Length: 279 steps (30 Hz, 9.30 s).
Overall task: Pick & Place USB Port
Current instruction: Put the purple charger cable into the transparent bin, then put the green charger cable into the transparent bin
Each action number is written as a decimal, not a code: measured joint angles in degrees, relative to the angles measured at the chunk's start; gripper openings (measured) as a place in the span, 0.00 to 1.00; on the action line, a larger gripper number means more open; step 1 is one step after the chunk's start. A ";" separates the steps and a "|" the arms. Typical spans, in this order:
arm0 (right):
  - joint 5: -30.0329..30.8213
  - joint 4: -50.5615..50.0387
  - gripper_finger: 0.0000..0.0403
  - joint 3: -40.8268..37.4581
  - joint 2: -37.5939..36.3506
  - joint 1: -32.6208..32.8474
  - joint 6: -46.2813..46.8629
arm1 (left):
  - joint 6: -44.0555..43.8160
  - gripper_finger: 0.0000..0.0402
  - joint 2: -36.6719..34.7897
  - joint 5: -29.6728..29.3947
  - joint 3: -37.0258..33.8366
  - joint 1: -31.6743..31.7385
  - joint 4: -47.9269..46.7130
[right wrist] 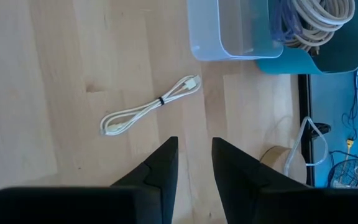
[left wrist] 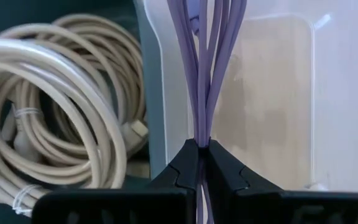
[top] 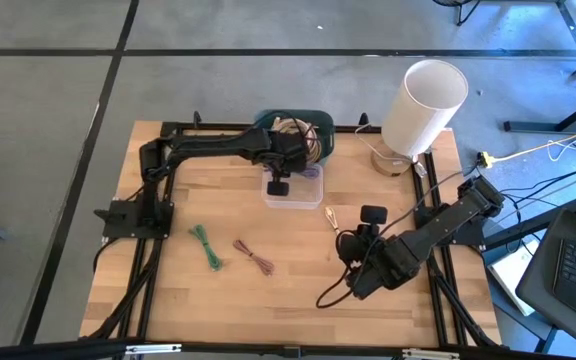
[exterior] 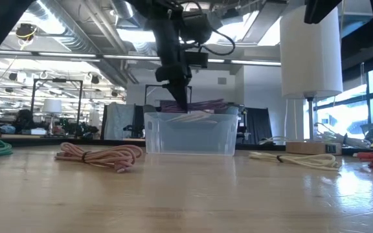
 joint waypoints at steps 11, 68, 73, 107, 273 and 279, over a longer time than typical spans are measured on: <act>0.17 0.01 0.25 0.00 0.00 -0.02 -0.04 | -1.00 0.02 1.22 3.11 0.05 -0.37 2.27; -3.06 0.00 0.25 0.00 -0.02 0.23 0.52 | -14.31 0.48 11.37 2.51 27.03 -5.22 -28.54; -2.32 0.00 0.25 0.00 -0.02 1.62 0.12 | -23.44 0.48 7.26 13.58 32.67 -11.63 -39.86; 5.62 0.00 0.25 0.00 -0.02 0.24 3.95 | -152.20 0.44 -9.94 -26.15 -18.02 -75.17 -30.08; -13.40 61.92 0.04 -63.43 -83.21 1.47 -32.96 | -0.75 0.01 -8.35 -10.95 5.61 -10.68 1.61; -13.42 61.97 0.04 -63.43 -83.21 1.47 -32.96 | 2.17 0.01 -3.29 -7.62 5.49 -8.09 2.15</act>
